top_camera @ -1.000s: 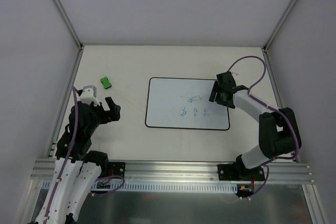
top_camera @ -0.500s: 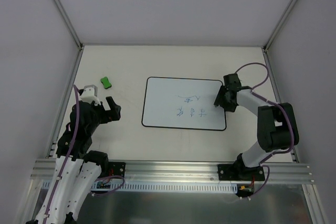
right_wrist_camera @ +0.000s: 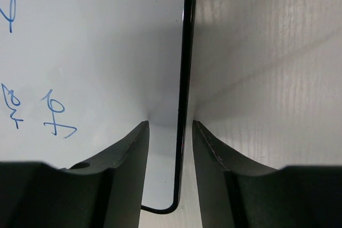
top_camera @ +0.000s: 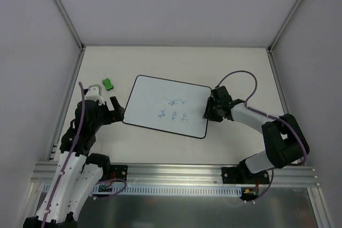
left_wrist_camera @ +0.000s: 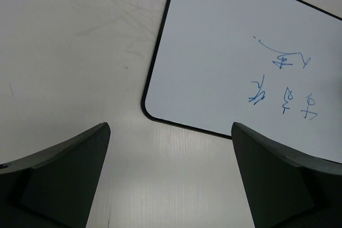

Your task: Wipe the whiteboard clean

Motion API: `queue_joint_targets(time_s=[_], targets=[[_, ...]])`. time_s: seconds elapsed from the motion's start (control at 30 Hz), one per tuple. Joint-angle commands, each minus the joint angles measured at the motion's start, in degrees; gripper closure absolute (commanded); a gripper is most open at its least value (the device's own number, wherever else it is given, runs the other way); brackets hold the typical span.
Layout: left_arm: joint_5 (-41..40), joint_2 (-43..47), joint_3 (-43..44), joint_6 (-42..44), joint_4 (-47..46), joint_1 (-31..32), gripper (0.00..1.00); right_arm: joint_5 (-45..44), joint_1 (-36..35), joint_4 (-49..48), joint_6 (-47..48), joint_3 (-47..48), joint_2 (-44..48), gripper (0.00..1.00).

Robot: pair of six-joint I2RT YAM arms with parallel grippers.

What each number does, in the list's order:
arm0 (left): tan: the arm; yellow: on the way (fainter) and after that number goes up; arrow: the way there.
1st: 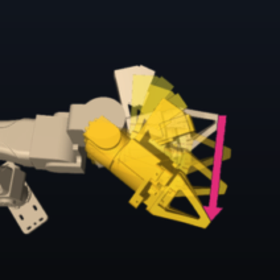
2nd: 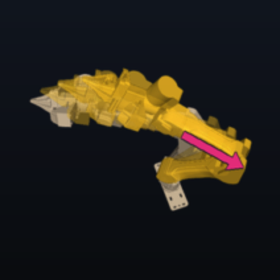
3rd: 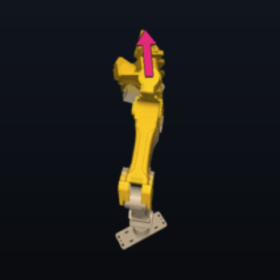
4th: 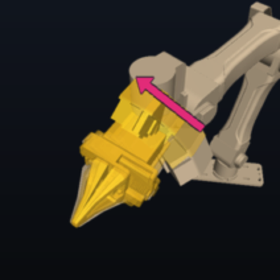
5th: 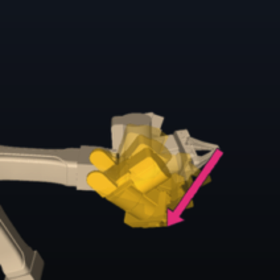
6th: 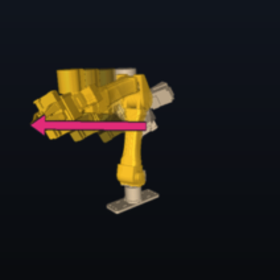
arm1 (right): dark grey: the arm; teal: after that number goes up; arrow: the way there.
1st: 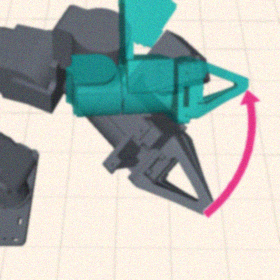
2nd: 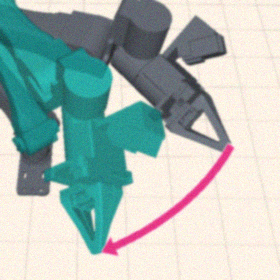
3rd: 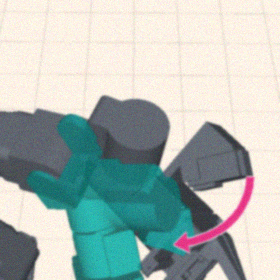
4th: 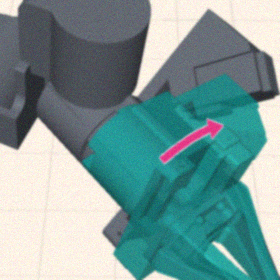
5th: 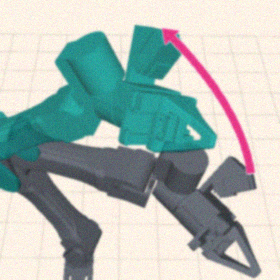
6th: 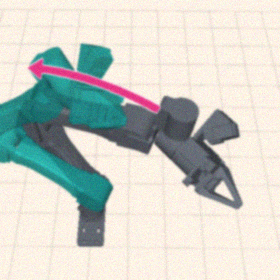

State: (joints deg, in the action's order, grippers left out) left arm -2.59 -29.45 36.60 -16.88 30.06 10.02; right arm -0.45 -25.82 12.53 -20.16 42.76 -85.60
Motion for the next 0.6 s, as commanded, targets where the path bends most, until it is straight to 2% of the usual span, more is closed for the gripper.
queue_joint_targets(time_s=[0.0, 0.1, 0.23, 0.33, 0.37, 0.57], targets=[[-0.22, -3.85, 1.80, -2.45, -2.03, -0.88, 0.01, -1.66, -0.98, -2.94, -4.18, -3.73, 2.11, 0.59], [-2.32, -9.47, 3.91, -4.56, -2.12, -0.88, 0.01, -1.84, -0.98, -5.49, -4.88, -6.37, 2.28, 0.60], [-6.02, -19.66, 10.92, -6.58, -2.20, -0.79, 0.01, -0.79, -1.07, -9.19, -5.50, -9.45, 1.76, 0.62], [-10.58, -30.46, 16.30, -7.20, -2.82, -1.49, 0.01, -0.26, -1.42, -11.21, -5.76, -11.47, 1.49, 0.65], [-11.12, -36.32, 17.79, -7.55, -2.91, -2.28, 0.01, -0.26, -1.60, -11.56, -5.85, -11.91, 1.49, 0.65], [-12.09, -55.76, 29.57, -10.71, -3.08, -7.73, 0.02, -0.25, -1.68, -13.94, -5.77, -14.72, 2.72, 0.68]])
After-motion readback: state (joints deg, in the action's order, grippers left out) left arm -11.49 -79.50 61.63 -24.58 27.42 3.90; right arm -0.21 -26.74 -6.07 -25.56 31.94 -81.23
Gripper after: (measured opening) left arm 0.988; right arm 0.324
